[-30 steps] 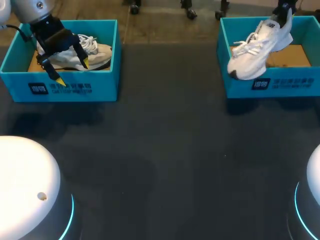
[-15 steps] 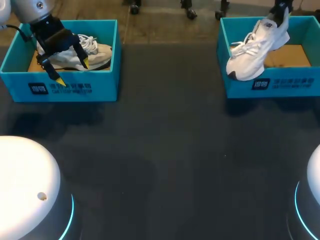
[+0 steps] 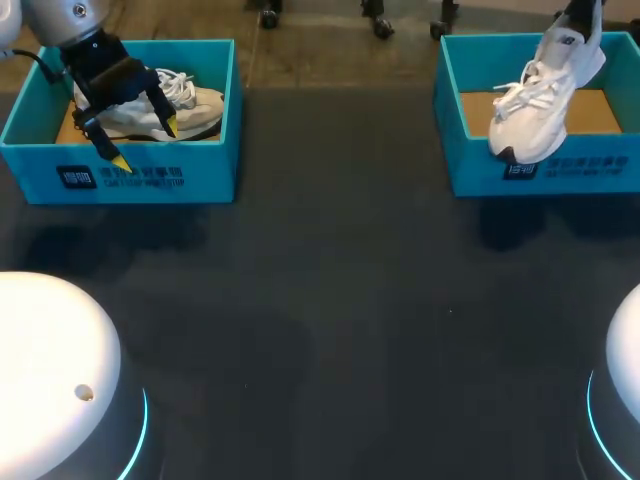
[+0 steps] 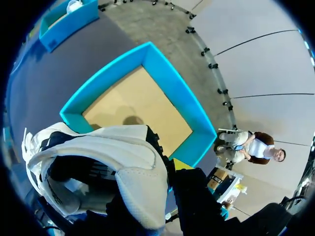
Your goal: Take the shoe out of the shoebox, open the shoe tongue, remove and reinsert the insole, then place the shoe into the shoebox
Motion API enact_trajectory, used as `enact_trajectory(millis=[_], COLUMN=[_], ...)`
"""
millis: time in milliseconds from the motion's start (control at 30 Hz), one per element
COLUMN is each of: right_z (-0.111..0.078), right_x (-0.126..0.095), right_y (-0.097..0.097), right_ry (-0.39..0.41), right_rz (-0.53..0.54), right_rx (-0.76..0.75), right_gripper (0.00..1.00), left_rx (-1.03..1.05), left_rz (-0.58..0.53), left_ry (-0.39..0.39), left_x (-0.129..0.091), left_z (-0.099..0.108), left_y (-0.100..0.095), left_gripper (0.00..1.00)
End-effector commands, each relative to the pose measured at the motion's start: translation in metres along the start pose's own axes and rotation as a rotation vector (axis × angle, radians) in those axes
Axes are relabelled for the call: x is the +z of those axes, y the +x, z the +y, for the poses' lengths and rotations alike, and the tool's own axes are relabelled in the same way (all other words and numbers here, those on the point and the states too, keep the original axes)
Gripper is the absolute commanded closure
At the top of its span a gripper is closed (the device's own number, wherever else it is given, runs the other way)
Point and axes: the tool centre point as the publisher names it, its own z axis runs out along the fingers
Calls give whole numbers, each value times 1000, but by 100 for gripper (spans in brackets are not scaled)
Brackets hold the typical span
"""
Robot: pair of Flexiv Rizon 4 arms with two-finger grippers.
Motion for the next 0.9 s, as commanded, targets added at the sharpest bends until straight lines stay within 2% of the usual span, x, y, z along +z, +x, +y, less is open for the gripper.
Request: enact_trajectory(millis=[33, 167, 300, 333, 367, 433, 467, 533, 633, 700, 900], right_z=[-3, -5, -10, -14, -16, -21, -24, -28, -34, -36, -42], right_x=[-10, -14, -14, -12, -11, -10, -10, -11, -14, -16, -8], right_y=[-1, -5, -17, -22, -24, -29, -31, -33, -35, -34, -23], right_ry=[-5, -5, 22, 64, 63, 120, 110, 172, 193, 168, 230], right_rz=[4, 12, 31, 33, 42, 32, 51, 26, 2, 23, 5], right_rx=[-27, -47, -5, 48, 69, 154, 184, 259, 383, 451, 693], right_gripper=[100, 100, 100, 100, 100, 100, 100, 100, 100, 100, 100], left_rx=[1, 1, 1, 1, 1, 1, 1, 1, 1, 1, 1], left_rz=[3, 3, 3, 3, 3, 3, 3, 3, 3, 3, 3], left_ry=[-1, -1, -1, -1, -1, -1, -1, -1, -1, -1, -1], left_x=[0, 0, 0, 0, 0, 0, 0, 0, 0, 0, 0], left_z=[1, 1, 1, 1, 1, 1, 1, 1, 1, 1, 1], left_y=[-1, -1, -1, -1, -1, -1, -1, -1, -1, -1, -1], left_gripper=[0, 0, 0, 0, 0, 0, 0, 0, 0, 0, 0])
